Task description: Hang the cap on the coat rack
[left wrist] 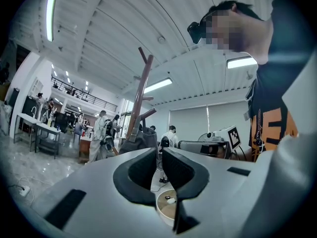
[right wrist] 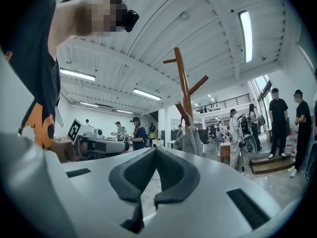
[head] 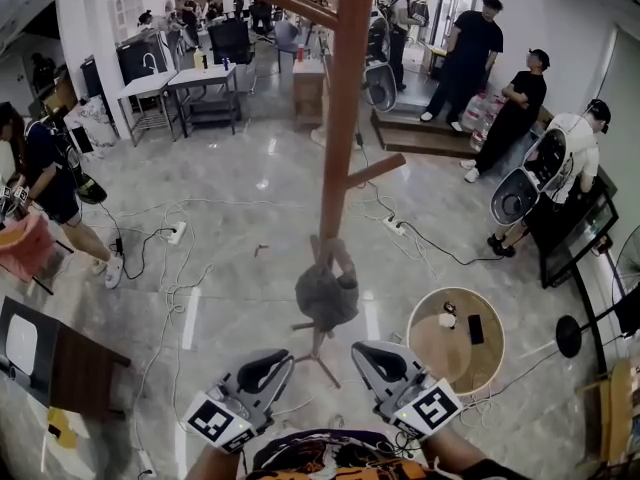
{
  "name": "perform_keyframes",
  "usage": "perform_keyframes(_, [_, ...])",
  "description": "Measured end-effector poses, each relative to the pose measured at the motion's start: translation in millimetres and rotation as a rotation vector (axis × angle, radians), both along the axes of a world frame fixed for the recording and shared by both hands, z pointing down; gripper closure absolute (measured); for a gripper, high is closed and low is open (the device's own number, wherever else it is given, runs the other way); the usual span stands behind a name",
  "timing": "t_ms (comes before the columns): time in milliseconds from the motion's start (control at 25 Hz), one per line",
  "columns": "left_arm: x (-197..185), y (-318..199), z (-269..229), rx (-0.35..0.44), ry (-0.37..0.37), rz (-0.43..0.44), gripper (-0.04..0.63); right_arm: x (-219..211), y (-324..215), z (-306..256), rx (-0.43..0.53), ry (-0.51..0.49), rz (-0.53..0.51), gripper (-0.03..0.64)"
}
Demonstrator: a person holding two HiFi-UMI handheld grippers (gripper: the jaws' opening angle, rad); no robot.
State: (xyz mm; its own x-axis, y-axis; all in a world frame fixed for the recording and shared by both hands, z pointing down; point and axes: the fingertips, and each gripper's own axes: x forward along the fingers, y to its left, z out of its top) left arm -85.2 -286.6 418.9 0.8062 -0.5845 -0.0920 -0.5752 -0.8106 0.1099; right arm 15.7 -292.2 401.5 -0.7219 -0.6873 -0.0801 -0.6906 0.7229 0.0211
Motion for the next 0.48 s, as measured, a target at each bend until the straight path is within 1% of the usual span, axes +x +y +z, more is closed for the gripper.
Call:
perform_keyframes(240, [3.0, -2.0, 2.3, 0.004, 0.005, 0.000, 0.540, 0.1, -2.9, 1.1, 0.027, 0.015, -0.026, 0.603])
perform_keyframes(480, [-2.5, 5.0, 0.2, 0.003, 0.009, 0.004, 0.540, -10.1, 2.5, -0.3, 0.013, 0.050, -0.039, 0.603])
